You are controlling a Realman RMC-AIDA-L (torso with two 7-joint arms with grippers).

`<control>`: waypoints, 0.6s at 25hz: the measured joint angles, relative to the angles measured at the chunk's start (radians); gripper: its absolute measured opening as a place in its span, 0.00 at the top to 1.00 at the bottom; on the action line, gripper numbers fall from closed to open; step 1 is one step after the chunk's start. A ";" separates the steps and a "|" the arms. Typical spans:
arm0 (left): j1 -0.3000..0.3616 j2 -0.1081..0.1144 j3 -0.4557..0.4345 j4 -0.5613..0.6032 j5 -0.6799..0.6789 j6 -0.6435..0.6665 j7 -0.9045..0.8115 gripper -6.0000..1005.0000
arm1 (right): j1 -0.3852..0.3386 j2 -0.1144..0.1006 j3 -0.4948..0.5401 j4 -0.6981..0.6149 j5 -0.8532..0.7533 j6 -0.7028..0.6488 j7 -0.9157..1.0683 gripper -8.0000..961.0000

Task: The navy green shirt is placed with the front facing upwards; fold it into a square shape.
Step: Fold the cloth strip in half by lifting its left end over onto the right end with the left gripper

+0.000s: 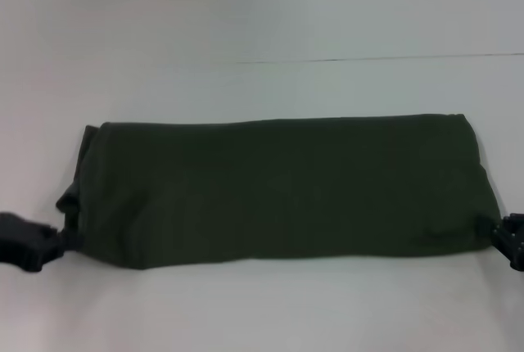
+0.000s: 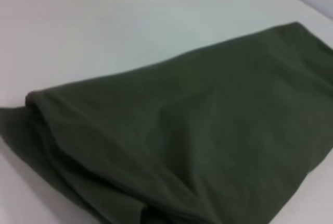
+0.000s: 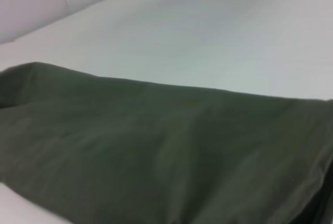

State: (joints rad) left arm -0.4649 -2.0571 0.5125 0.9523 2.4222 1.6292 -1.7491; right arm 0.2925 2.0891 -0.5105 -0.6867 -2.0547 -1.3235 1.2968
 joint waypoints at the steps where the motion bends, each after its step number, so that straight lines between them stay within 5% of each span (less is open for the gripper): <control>1: 0.004 0.000 -0.001 0.005 0.004 0.009 0.001 0.89 | -0.003 -0.001 0.002 -0.001 -0.002 -0.008 -0.002 0.94; 15: 0.059 -0.007 -0.032 0.046 0.039 0.074 0.058 0.88 | -0.063 -0.002 0.022 -0.014 -0.005 -0.061 -0.055 0.94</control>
State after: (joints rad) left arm -0.4061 -2.0638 0.4808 0.9986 2.4608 1.7028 -1.6909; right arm 0.2294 2.0875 -0.4882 -0.7010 -2.0600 -1.3846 1.2420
